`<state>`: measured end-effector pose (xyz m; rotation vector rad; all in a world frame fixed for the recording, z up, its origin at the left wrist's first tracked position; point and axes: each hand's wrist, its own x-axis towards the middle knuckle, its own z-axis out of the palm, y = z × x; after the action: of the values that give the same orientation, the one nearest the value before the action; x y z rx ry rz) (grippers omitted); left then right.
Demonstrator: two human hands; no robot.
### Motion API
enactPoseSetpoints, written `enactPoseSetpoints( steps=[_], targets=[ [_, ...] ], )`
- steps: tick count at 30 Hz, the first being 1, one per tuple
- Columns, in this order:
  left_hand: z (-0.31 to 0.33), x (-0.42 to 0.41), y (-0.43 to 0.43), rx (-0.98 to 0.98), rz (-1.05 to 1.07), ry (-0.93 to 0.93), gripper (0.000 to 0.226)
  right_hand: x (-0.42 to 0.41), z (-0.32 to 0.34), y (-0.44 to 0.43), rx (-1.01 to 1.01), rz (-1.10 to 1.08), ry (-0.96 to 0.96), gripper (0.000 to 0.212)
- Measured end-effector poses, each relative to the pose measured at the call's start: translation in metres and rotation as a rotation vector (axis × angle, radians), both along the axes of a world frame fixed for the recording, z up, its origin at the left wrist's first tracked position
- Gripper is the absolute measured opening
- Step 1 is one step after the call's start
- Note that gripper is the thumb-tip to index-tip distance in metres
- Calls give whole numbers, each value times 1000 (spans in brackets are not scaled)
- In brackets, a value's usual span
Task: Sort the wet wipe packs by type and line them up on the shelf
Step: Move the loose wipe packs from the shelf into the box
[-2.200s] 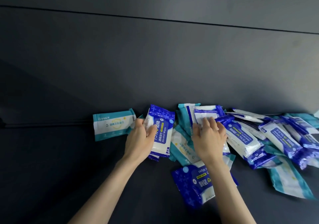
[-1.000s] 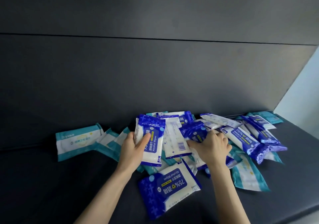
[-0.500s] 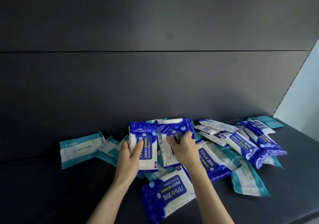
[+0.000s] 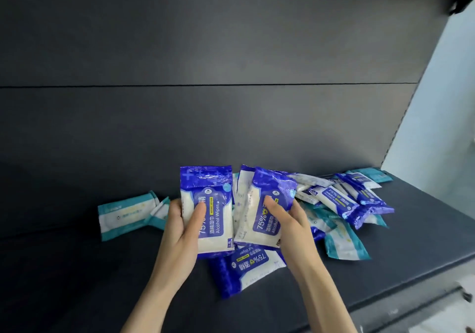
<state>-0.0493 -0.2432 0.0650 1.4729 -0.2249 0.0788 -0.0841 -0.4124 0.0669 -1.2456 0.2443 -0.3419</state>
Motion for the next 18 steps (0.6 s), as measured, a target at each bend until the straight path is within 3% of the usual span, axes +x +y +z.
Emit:
enactPoseSetpoints(
  steps=[4, 9, 16, 18],
  targets=[
    [-11, -46, 15, 9, -128, 12, 23, -65, -11, 18, -14, -85, -42, 19],
    [-57, -120, 31, 18, -281, 97, 23, -162, -49, 49, 3, -210, -19, 35],
    [-108, -221, 32, 141, -505, 222, 36, -289, -107, 79, 2, -504, 121, 21],
    [-115, -245, 25, 188, -579, 237, 26, -322, -117, 81, -3, -630, 129, 18]
  ],
)
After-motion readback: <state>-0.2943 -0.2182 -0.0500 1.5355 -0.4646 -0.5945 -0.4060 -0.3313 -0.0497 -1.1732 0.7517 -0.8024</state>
